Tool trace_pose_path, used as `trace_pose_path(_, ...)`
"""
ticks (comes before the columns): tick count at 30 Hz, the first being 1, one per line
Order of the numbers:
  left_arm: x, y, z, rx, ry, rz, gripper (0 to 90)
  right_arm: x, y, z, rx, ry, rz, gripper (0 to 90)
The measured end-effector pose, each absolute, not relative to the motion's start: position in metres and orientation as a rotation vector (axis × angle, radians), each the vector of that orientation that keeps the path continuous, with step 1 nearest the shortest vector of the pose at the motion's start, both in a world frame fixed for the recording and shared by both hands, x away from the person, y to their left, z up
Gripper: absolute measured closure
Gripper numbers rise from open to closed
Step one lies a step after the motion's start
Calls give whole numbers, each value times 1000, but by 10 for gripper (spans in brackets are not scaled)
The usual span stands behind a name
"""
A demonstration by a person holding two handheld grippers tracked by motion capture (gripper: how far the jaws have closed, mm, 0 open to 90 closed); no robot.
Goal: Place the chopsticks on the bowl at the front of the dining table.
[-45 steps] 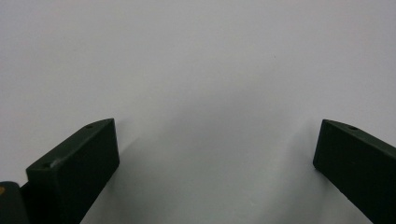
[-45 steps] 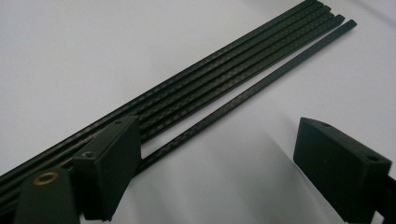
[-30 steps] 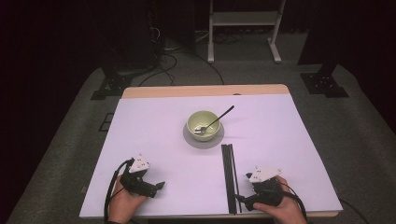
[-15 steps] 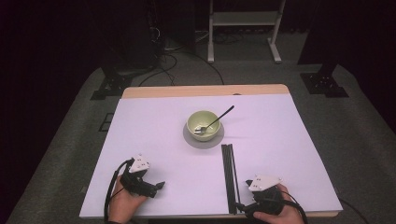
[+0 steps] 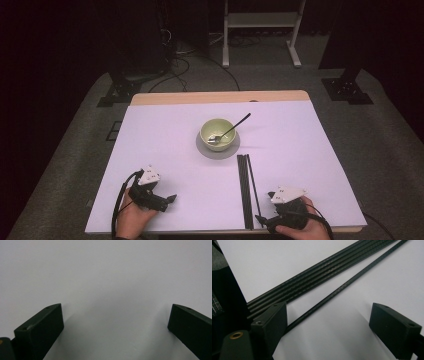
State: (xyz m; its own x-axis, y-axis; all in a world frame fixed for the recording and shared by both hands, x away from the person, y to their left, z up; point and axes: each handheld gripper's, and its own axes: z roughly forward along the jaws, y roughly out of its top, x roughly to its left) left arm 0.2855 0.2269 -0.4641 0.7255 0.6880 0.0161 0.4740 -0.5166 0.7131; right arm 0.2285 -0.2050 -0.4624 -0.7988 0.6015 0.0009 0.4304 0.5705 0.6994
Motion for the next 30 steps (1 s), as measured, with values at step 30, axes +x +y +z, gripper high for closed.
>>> trace_pose_path(30, 285, 227, -464, 2214, 875, 388, 0, 232, -240, -460, 949, 2516, 990, 136)
